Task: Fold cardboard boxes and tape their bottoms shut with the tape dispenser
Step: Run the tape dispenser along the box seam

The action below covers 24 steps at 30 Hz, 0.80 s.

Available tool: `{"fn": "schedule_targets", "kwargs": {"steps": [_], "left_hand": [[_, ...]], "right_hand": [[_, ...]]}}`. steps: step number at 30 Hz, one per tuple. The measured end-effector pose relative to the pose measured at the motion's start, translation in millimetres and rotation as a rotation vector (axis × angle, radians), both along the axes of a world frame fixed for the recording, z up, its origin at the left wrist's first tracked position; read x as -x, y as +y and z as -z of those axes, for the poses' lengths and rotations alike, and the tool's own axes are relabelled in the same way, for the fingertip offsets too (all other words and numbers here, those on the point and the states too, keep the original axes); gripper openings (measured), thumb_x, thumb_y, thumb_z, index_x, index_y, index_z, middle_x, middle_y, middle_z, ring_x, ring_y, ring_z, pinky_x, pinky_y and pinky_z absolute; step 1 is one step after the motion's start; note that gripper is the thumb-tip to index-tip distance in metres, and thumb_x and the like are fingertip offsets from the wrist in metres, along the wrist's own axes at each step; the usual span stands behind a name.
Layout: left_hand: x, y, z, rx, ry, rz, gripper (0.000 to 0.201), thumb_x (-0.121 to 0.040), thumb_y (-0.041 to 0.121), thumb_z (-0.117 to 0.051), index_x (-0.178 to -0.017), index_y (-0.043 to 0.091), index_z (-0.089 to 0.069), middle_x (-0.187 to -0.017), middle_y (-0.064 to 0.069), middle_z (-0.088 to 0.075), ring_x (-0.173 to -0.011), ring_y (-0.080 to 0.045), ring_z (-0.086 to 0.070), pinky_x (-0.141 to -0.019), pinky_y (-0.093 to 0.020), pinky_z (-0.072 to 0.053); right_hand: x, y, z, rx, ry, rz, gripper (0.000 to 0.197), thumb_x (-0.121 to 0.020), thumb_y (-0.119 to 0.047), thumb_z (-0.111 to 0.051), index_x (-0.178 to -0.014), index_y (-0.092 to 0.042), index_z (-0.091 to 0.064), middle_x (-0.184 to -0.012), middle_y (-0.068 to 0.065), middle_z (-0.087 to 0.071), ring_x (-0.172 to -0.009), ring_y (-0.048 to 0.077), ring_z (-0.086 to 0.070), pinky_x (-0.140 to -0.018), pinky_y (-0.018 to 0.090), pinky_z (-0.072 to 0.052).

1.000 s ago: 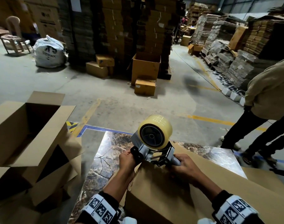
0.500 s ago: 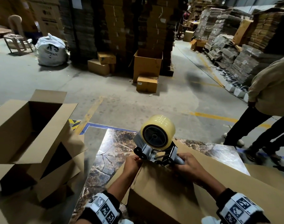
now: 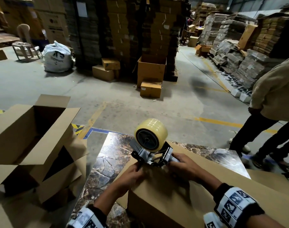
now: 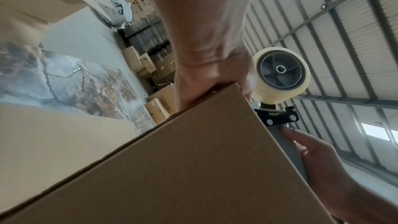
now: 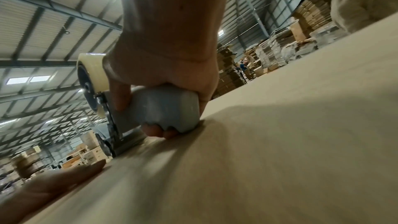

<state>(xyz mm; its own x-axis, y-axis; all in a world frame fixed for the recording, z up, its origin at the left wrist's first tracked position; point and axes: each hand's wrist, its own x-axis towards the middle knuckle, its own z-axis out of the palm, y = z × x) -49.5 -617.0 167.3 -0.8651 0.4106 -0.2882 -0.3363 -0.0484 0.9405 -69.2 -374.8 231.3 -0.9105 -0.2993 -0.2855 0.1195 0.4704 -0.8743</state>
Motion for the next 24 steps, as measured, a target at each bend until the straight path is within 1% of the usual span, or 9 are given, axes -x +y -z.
{"fn": "schedule_targets", "kwargs": {"steps": [2,5,7,9,12,16,19,21,24], "left_hand": [[0.4,1.6,0.6,0.025,-0.024,-0.008,0.023,-0.095,0.014,-0.061,-0.118,0.015,-0.062,-0.100,-0.001,-0.075,-0.095,-0.015,-0.070,-0.079,-0.025,-0.053],[0.9,3.4,3.2,0.081,-0.042,-0.021,0.024,-0.091,0.022,-0.062,-0.115,0.018,-0.067,-0.111,-0.009,-0.073,-0.107,-0.028,-0.066,-0.096,-0.041,-0.050],[-0.4,4.4,4.3,0.097,-0.061,-0.041,0.027,-0.091,0.020,-0.063,-0.116,0.014,-0.066,-0.114,-0.012,-0.071,-0.108,-0.030,-0.065,-0.101,-0.045,-0.046],[0.6,5.4,5.6,0.109,-0.072,-0.079,0.027,-0.093,0.012,-0.061,-0.120,0.012,-0.064,-0.114,-0.013,-0.071,-0.108,-0.031,-0.066,-0.102,-0.045,-0.047],[0.3,7.3,2.9,0.119,-0.072,-0.123,0.029,-0.091,0.008,-0.063,-0.120,0.010,-0.065,-0.114,-0.014,-0.071,-0.109,-0.034,-0.065,-0.102,-0.045,-0.049],[-1.9,8.7,1.8,0.069,-0.108,-0.203,0.033,-0.088,0.000,-0.064,-0.118,0.013,-0.066,-0.115,-0.014,-0.071,-0.107,-0.030,-0.066,-0.100,-0.040,-0.050],[-5.0,11.7,-5.0,0.019,-0.107,-0.172,0.041,-0.088,-0.007,-0.056,-0.122,0.015,-0.064,-0.121,-0.015,-0.067,-0.107,-0.027,-0.064,-0.089,-0.030,-0.052],[-5.0,13.5,-6.1,-0.015,-0.100,-0.165,0.047,-0.089,-0.011,-0.050,-0.128,0.014,-0.061,-0.123,-0.013,-0.067,-0.108,-0.025,-0.064,-0.089,-0.027,-0.054],[-5.5,15.3,-9.7,-0.022,-0.098,-0.153,0.052,-0.090,-0.008,-0.053,-0.137,0.015,-0.056,-0.123,-0.011,-0.068,-0.108,-0.024,-0.065,-0.089,-0.029,-0.054]], "right_hand": [[4.9,-1.5,-8.7,-0.044,-0.069,-0.035,0.028,-0.076,-0.021,-0.057,-0.096,-0.002,-0.065,-0.077,0.009,-0.067,-0.067,0.021,-0.064,-0.062,0.033,-0.052],[14.6,-8.1,-23.7,-0.197,-0.087,-0.089,0.006,-0.071,-0.012,-0.059,-0.072,-0.008,-0.063,-0.069,0.009,-0.065,-0.064,0.023,-0.061,-0.063,0.035,-0.050],[18.1,-14.0,-28.6,-0.199,-0.136,-0.100,0.015,-0.064,-0.008,-0.057,-0.077,-0.004,-0.064,-0.072,0.017,-0.066,-0.064,0.027,-0.063,-0.061,0.040,-0.053],[18.0,-16.1,-28.8,-0.164,-0.173,-0.082,0.013,-0.064,-0.002,-0.054,-0.076,-0.001,-0.059,-0.069,0.021,-0.060,-0.060,0.029,-0.058,-0.056,0.038,-0.049],[12.7,-13.1,-25.3,-0.152,-0.160,-0.064,0.007,-0.068,0.002,-0.054,-0.066,-0.005,-0.054,-0.062,0.015,-0.051,-0.055,0.023,-0.049,-0.054,0.032,-0.041],[3.1,-0.9,-18.1,-0.128,-0.094,-0.081,0.007,-0.060,-0.006,-0.054,-0.061,-0.011,-0.049,-0.059,0.011,-0.044,-0.057,0.019,-0.042,-0.053,0.030,-0.032],[-4.5,19.0,-16.5,-0.123,-0.093,-0.095,0.008,-0.057,-0.007,-0.055,-0.063,-0.008,-0.050,-0.061,0.013,-0.044,-0.059,0.023,-0.042,-0.053,0.034,-0.032],[-12.8,39.9,-14.5,-0.125,-0.106,-0.084,0.010,-0.057,-0.006,-0.055,-0.065,-0.007,-0.050,-0.062,0.015,-0.043,-0.059,0.024,-0.040,-0.053,0.036,-0.030],[-30.3,71.9,-11.4,-0.150,-0.106,-0.078,0.010,-0.058,-0.011,-0.052,-0.068,-0.008,-0.054,-0.059,0.013,-0.043,-0.057,0.021,-0.040,-0.054,0.033,-0.030]]}}
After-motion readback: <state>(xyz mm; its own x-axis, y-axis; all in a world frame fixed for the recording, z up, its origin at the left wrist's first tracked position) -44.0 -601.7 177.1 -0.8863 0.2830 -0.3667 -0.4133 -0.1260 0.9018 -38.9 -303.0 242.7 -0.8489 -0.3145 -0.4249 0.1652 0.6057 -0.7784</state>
